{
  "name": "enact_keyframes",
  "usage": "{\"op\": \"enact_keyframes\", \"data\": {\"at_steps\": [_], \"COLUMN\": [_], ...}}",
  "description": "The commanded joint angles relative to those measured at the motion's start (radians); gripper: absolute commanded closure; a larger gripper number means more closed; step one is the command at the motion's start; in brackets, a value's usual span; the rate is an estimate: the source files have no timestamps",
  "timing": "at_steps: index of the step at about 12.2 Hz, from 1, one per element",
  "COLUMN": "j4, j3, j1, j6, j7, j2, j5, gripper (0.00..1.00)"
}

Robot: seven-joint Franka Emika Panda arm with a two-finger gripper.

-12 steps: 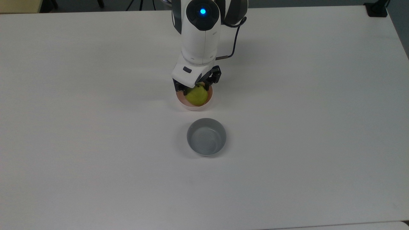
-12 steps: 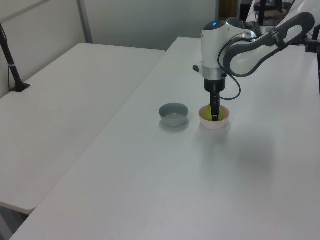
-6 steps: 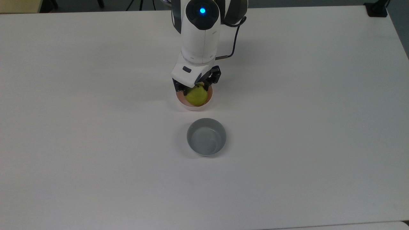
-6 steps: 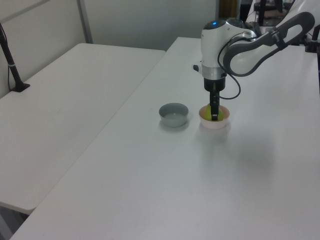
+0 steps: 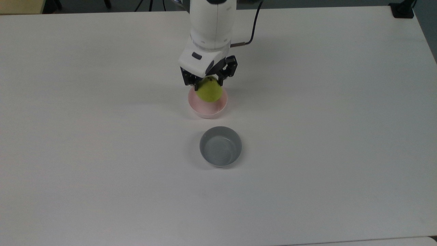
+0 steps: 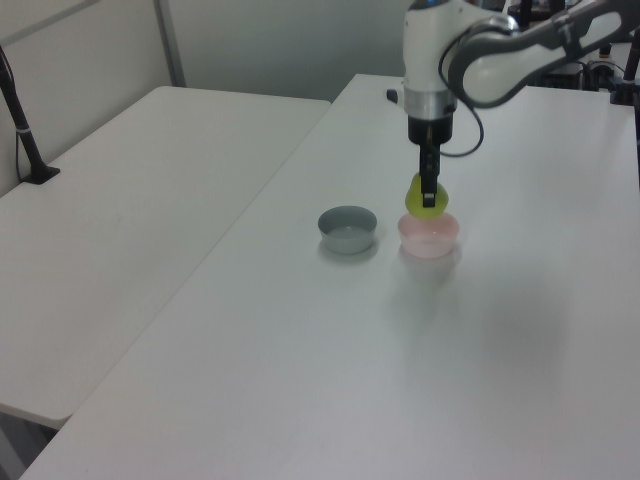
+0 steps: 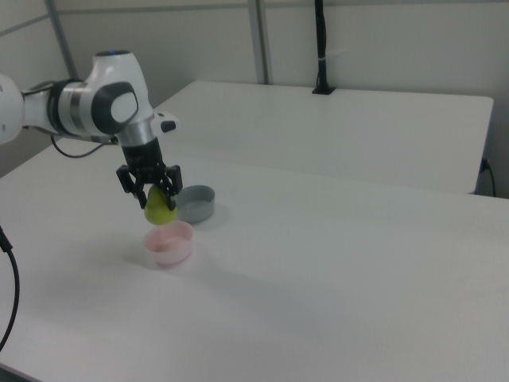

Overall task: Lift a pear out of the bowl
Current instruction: 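Lift the pear out of the bowl and carry it away from the bowls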

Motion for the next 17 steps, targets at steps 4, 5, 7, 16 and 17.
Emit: {"op": "enact_keyframes", "data": {"at_steps": [4, 5, 7, 16, 17], "j4": [0.144, 0.146, 0.154, 0.137, 0.135], "j3": [-0.021, -0.022, -0.023, -0.024, -0.024], "j1": [-0.085, -0.111, -0.183, -0.364, -0.365], "j6": [-0.242, -0.242, -0.236, 0.052, 0.087], "j7": [-0.023, -0.038, -0.113, -0.181, -0.178], "j2": [-0.078, -0.078, -0.078, 0.133, 0.161], "j5": [0.032, 0.024, 0.024, -0.014, -0.022], "gripper": [0.52, 0.52, 0.52, 0.51, 0.51]}}
